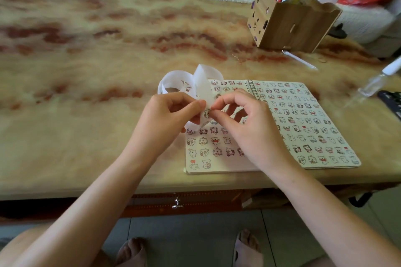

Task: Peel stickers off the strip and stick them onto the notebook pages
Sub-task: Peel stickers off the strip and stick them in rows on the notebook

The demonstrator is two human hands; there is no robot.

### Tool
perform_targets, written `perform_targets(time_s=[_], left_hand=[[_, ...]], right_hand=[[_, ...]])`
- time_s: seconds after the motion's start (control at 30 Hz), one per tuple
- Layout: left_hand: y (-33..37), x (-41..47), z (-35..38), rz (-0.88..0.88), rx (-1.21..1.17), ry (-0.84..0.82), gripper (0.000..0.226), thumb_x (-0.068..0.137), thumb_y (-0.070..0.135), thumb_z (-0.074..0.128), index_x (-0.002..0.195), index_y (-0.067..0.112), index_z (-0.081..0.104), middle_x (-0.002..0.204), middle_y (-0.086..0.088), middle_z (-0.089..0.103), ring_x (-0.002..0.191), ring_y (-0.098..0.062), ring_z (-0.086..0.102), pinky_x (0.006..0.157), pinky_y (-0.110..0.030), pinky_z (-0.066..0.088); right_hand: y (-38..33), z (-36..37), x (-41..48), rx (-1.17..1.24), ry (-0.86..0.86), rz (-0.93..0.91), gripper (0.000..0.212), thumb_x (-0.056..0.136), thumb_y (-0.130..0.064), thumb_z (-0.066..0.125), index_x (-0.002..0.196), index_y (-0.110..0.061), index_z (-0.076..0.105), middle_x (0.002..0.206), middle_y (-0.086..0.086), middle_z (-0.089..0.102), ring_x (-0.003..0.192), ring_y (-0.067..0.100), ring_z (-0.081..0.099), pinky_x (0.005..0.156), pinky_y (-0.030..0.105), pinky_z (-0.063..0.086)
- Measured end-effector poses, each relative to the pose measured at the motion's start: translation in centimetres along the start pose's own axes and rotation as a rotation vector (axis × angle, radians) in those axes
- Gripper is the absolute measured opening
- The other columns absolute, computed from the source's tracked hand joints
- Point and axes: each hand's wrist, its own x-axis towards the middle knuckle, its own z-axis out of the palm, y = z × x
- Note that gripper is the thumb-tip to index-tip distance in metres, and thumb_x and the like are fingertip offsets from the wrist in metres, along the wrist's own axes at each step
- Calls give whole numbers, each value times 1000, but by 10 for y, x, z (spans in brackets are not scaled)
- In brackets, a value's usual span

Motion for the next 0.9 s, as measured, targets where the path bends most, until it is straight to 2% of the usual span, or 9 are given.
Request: perform_targets(time_s=[0.17, 0.27, 0.4, 0.53, 0.6, 0.7, 0.8, 0.9], left_hand=[[-5, 3, -1, -18, 2, 13, 18, 86, 24, 64, 73, 15, 71, 64, 5, 71, 61, 2, 64, 48, -9, 40], [-6, 4, -1, -17, 17, 15, 18, 86, 24, 64, 74, 13, 71, 62, 6, 70, 61, 2, 64, 49, -9, 41], [-9, 5, -1, -34, 28, 11, 18, 86, 25, 64, 74, 14, 71, 64, 7, 71, 64, 1, 66, 50, -8, 41], [-12, 6, 0, -59, 55, -4, 20, 85, 27, 65, 71, 15, 70, 65, 6, 71, 64, -1, 65, 57, -14, 43], [-13, 7, 1, -68, 59, -6, 20, 85, 28, 65, 71, 15, 69, 65, 5, 71, 64, -3, 66, 59, -18, 43], [-13, 8, 1, -65, 62, -16, 21, 85, 27, 65, 69, 14, 68, 62, 5, 70, 61, -3, 65, 55, -13, 43], [-14, 7, 2, -60, 71, -34, 23, 86, 24, 65, 66, 14, 66, 57, 6, 67, 56, -1, 61, 52, -7, 41], [-15, 8, 3, -59, 84, -38, 23, 86, 24, 65, 65, 15, 66, 56, 7, 67, 55, 0, 59, 52, -7, 41]], right_hand=[[-6, -4, -2, 21, -25, -2, 5, 84, -18, 70, 83, -21, 66, 80, -16, 61, 74, 5, 53, 69, 16, 43], [-9, -9, -3, 113, -60, 60, 4, 84, -18, 70, 83, -21, 68, 76, -14, 65, 70, 2, 56, 68, 25, 48], [-9, -20, -1, 153, -80, 171, 4, 81, -16, 72, 81, -20, 70, 74, -11, 67, 69, 4, 58, 67, 25, 51], [-10, -32, -2, 217, -288, 367, 5, 77, -13, 75, 80, -13, 71, 78, 3, 73, 64, 10, 62, 67, 22, 53], [-11, -32, -5, 221, -375, 433, 5, 77, -10, 75, 81, -10, 72, 75, 4, 73, 59, 6, 60, 63, 18, 52], [-11, -33, -9, 173, -426, 469, 5, 76, -10, 76, 79, -8, 73, 70, 2, 72, 52, 4, 55, 58, 13, 48], [-10, -34, -12, 110, -476, 494, 6, 74, -14, 78, 77, -11, 74, 72, 6, 73, 53, 8, 53, 61, 18, 48], [-10, -34, -14, 100, -490, 529, 7, 73, -14, 79, 76, -11, 74, 78, 11, 73, 53, 9, 50, 56, 21, 44]])
